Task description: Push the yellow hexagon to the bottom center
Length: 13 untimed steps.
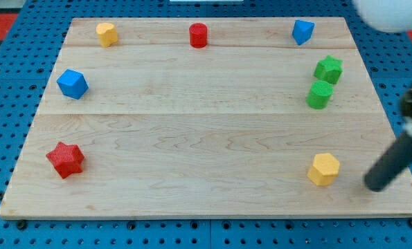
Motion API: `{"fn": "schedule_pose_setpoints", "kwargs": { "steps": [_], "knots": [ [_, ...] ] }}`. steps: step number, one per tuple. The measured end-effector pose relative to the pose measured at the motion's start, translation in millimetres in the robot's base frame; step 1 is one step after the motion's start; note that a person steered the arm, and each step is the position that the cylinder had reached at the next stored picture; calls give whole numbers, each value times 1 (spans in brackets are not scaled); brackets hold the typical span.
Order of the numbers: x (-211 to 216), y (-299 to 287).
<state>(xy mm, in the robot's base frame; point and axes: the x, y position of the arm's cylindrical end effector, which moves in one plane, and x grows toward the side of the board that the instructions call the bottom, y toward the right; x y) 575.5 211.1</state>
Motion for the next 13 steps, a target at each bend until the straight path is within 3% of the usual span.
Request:
{"fn": "schedule_pose_setpoints", "kwargs": {
  "steps": [1,2,4,7,9,11,12,13],
  "knots": [
    [-30,-72],
    [-47,-82],
    [-82,-82],
    [-87,-81],
    [-117,-81],
    [-105,-17],
    [-88,-12],
    [-83,-54]
  ]
}}
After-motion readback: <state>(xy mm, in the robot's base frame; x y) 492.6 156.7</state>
